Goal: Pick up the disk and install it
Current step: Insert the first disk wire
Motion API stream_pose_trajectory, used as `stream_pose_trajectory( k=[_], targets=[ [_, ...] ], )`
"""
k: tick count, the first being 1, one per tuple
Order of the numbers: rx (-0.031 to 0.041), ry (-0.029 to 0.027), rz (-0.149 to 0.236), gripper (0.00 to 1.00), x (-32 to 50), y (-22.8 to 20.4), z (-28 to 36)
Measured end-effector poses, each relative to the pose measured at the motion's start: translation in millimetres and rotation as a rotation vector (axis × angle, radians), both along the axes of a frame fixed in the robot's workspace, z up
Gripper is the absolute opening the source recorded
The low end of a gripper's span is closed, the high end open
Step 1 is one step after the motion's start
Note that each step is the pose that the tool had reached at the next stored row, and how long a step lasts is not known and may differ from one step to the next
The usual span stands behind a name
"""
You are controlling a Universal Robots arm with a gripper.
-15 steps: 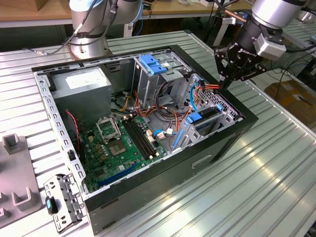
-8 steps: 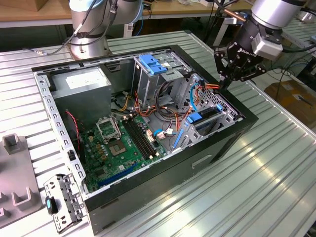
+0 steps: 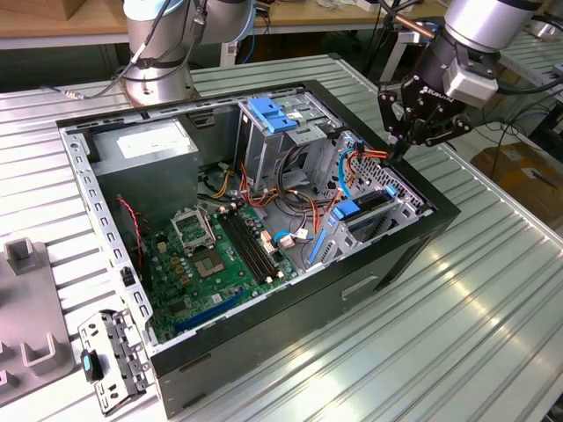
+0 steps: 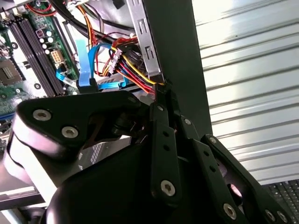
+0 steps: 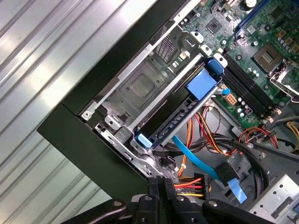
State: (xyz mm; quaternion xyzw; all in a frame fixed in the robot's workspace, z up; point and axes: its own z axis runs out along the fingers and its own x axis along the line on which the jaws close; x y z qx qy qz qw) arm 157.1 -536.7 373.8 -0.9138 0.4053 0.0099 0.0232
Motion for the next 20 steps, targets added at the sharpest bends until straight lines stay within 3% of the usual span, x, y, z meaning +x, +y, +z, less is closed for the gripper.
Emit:
stream_pose_trajectory(
  k=[7, 13, 17, 20],
  targets=[
    [0.0001, 0.0001, -0.101, 0.16, -0.1, 0.0, 0.0],
    [0.0001, 0.0001, -0.123, 0.16, -1.3, 0.0, 0.0],
    [0.0001, 0.0001, -0.13, 0.16, -11.4, 0.0, 0.0],
    [0.0002, 0.0, -0.175, 0.16, -11.5, 0.0, -0.2]
  ],
)
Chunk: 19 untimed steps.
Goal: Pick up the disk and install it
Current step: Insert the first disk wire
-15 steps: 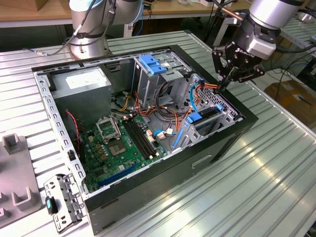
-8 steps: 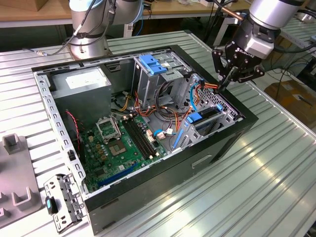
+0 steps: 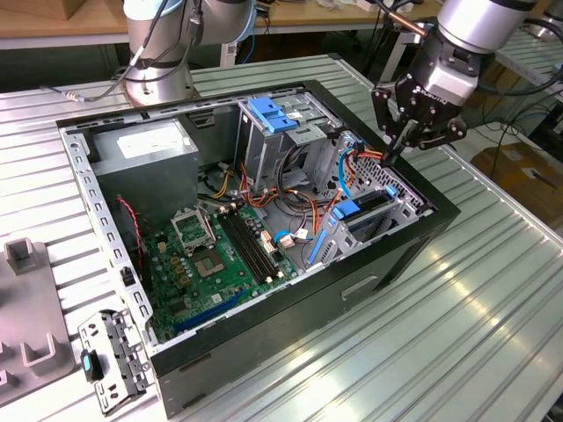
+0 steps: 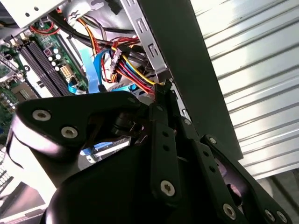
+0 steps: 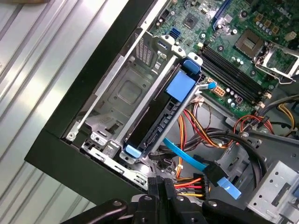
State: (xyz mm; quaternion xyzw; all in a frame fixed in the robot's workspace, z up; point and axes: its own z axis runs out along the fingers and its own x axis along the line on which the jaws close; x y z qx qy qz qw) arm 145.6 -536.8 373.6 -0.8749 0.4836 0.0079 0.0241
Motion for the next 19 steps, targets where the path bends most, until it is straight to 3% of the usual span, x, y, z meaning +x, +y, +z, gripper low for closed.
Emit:
stream_pose_trajectory(
  k=[11, 15, 19],
  targets=[
    [-0.0001, 0.0, -0.201, 0.16, 0.0, 0.0, -0.1],
    [-0.0001, 0.0001, -0.248, 0.16, -0.5, 0.0, -0.1],
    [-0.0001, -0.0001, -0.259, 0.16, -4.5, 0.0, -0.2]
  ],
)
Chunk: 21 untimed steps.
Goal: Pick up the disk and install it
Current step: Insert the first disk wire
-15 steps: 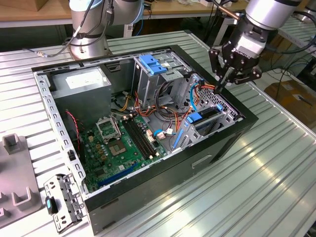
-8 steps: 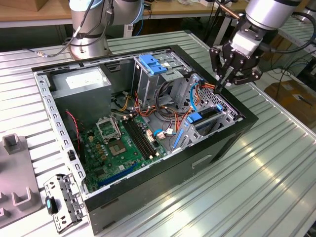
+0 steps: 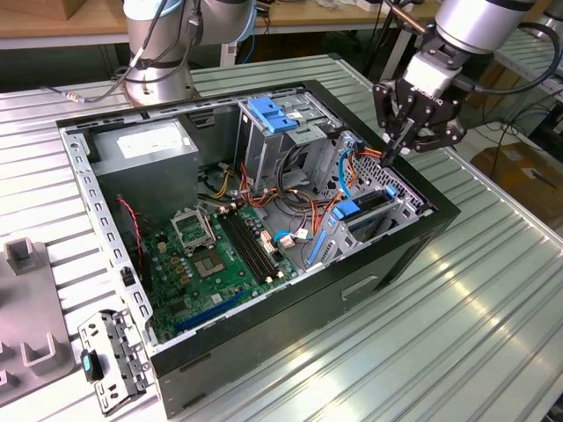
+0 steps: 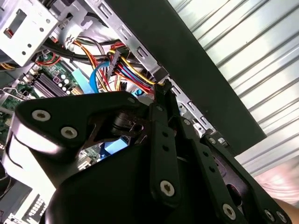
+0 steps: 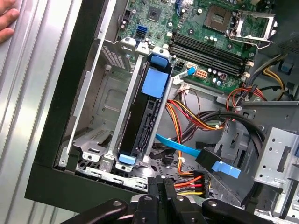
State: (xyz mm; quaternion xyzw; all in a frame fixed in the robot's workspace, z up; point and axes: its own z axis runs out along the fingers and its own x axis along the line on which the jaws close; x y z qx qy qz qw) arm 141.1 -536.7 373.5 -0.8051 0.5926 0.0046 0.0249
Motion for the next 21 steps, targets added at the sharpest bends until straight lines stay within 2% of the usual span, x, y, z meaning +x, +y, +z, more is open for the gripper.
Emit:
stream_pose_trajectory(
  k=[4, 7, 10, 16, 19, 20, 21],
  targets=[
    [0.0, 0.0001, -0.038, 0.16, -1.4, 0.1, -0.7],
    [-0.0063, -0.0001, -0.075, 0.16, -1.7, 0.1, -2.9],
    [-0.0062, -0.0002, -0.083, 0.16, -10.3, 0.1, -4.4],
    [-0.0063, 0.0001, -0.15, 0.16, -11.5, 0.2, -7.8],
    [-0.0061, 0.0, -0.157, 0.16, -19.0, 0.2, -9.7],
    [-0.0061, 0.0002, -0.166, 0.16, -19.8, 0.2, -10.7],
    [-0.0063, 0.0002, -0.191, 0.16, -19.9, 0.2, -12.7]
  ],
)
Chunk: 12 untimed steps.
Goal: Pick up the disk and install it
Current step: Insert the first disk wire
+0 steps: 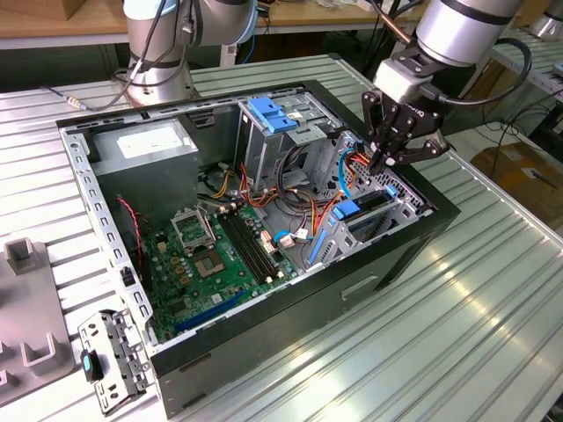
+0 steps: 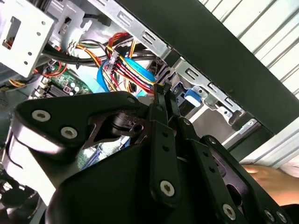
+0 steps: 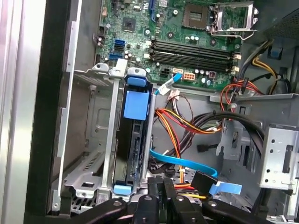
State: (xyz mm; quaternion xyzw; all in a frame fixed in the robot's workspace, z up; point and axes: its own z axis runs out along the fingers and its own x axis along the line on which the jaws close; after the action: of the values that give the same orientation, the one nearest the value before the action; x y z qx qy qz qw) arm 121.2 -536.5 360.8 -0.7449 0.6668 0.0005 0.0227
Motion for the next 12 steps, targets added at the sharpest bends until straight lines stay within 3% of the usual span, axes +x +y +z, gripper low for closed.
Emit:
stream_pose_trajectory(
  k=[6, 10, 12],
  targets=[
    [-0.0001, -0.0001, -0.009, 0.16, -6.7, -3.9, -1.8],
    [-0.0001, -0.0001, -0.009, 0.16, -8.7, -12.0, -3.6],
    [0.0, -0.0001, -0.009, 0.16, -10.2, -14.0, -4.6]
  ],
)
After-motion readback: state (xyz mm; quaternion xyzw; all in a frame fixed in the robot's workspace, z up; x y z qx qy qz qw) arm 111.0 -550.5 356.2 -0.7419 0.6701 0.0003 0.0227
